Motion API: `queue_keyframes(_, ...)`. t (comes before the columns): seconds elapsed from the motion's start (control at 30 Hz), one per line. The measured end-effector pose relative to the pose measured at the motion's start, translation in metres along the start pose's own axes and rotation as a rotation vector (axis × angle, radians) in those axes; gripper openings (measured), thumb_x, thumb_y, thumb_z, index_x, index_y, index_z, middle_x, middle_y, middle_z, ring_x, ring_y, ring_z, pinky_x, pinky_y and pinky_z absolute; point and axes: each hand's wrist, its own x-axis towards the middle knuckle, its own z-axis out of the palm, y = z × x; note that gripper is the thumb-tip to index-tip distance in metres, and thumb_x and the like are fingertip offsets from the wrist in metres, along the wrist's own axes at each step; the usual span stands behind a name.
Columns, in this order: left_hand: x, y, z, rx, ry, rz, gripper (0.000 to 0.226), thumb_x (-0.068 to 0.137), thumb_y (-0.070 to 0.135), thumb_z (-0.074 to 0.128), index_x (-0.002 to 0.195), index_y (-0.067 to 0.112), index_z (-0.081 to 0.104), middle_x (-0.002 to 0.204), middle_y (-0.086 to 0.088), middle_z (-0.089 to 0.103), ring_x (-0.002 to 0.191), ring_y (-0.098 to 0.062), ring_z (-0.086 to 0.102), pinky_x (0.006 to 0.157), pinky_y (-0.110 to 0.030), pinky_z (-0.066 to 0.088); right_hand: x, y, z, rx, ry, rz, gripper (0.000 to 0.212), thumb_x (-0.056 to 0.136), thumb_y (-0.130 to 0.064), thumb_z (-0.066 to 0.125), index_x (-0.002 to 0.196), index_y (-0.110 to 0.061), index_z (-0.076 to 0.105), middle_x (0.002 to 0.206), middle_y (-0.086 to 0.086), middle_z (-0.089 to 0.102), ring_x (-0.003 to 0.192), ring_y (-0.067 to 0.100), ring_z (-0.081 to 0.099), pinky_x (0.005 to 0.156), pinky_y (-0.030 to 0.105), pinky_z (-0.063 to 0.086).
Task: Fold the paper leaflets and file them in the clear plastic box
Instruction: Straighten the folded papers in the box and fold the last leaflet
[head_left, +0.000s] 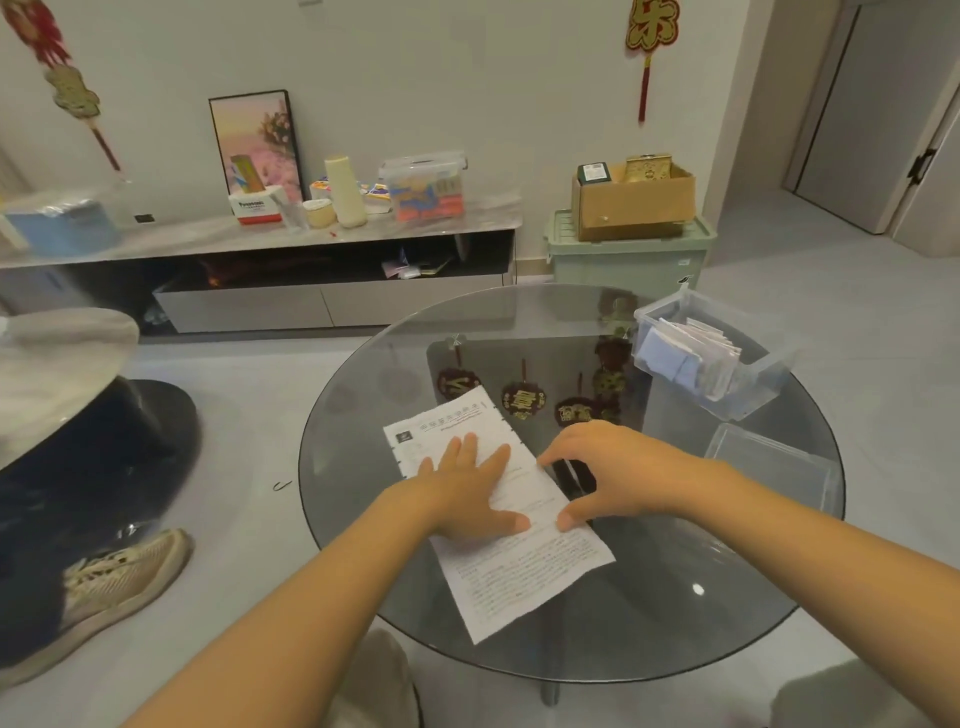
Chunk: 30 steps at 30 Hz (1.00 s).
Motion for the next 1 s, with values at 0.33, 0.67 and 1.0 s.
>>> queue_keyframes(0.33,0.019,-0.004,0.003,-0.193,0.225,0.18,0.082,0.087,0.056,0.053,0.151,0.031,0.007,0.159,0.002,-0.008,0.146,-0.021,-0.009,0.119,-0.044,0.0,-0.009,0.004,-0.001,0.053,-0.112,-0.08,0.062,0.07,-0.052,0.074,0.125,-0.037,0.048,0.139,-0.015,0.037,0.129,0.009,0.023,0.108,0.028,0.025)
queue_keyframes(0.67,-0.011,-0.018,0.014,-0.276,0.254,0.265,0.06,0.081,0.053,0.063,0.135,0.035,0.044,0.136,0.014,0.032,0.128,-0.01,0.03,0.11,-0.035,0.032,-0.022,0.001,-0.001,0.054,-0.174,-0.125,0.061,0.072,-0.049,0.073,0.126,-0.041,0.045,0.145,-0.014,0.029,0.134,0.01,0.017,0.108,0.027,0.025)
queue_keyframes(1.0,-0.025,-0.015,0.009,-0.399,0.012,0.286,0.068,0.069,0.075,0.055,0.13,0.048,0.044,0.156,0.016,0.007,0.144,-0.01,0.011,0.117,-0.038,0.018,-0.023,0.005,-0.007,0.269,-0.065,-0.094,0.008,0.085,-0.04,0.063,0.084,-0.037,0.07,0.114,-0.016,0.065,0.104,0.003,0.058,0.092,0.03,0.046)
